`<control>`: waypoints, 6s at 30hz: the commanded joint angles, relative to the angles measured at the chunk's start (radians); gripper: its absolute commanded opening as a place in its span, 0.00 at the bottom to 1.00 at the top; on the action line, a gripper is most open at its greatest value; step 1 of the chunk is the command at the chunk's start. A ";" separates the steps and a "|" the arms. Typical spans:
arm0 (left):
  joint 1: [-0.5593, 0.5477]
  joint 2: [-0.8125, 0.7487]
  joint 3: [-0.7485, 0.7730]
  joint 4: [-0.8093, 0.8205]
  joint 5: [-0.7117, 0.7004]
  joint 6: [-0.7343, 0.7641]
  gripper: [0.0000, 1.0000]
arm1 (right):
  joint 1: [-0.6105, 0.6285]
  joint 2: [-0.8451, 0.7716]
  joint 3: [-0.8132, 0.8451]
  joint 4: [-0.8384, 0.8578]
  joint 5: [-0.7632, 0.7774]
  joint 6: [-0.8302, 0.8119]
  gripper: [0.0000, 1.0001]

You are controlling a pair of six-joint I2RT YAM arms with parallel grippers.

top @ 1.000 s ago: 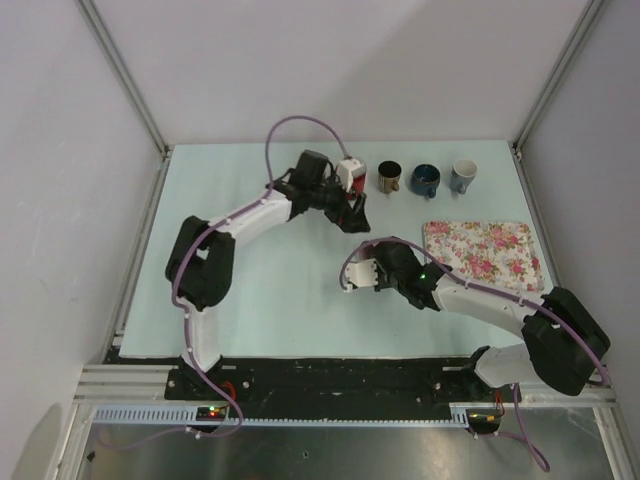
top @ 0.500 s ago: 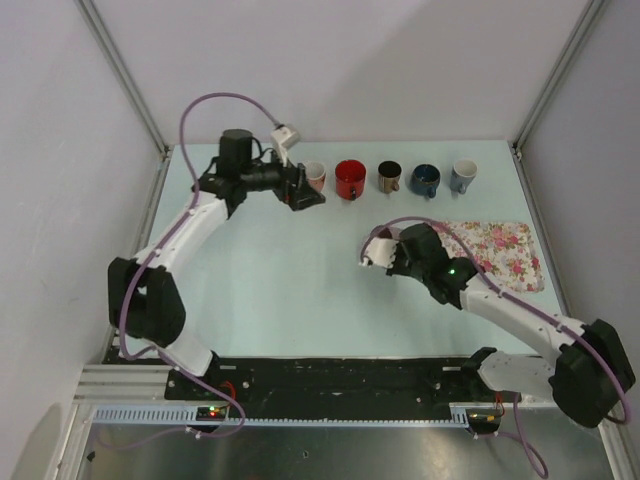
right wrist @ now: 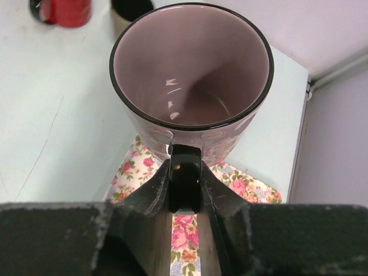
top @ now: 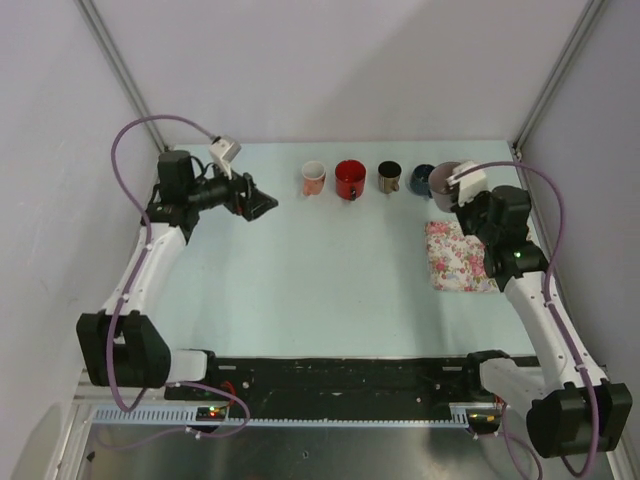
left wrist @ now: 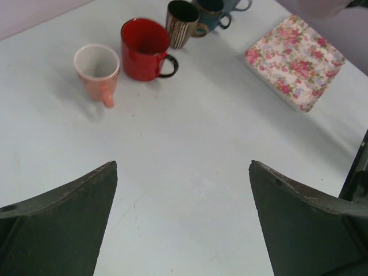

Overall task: Turn the mug right side up
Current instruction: Turn over the cup on the tray, then place the cup at the center of the board, then reset both arms

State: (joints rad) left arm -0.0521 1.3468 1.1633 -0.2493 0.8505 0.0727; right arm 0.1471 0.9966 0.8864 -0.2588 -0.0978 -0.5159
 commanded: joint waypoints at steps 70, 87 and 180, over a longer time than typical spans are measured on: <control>0.308 -0.238 -0.349 -0.082 0.204 0.221 1.00 | -0.428 1.015 0.615 0.173 0.114 0.360 0.00; 0.308 -0.247 -0.352 -0.081 0.214 0.221 1.00 | -0.428 1.011 0.629 0.104 0.126 0.351 0.25; 0.359 -0.981 -0.457 -0.383 -0.114 0.267 1.00 | -0.478 -0.660 0.175 -0.970 -1.222 -0.230 0.99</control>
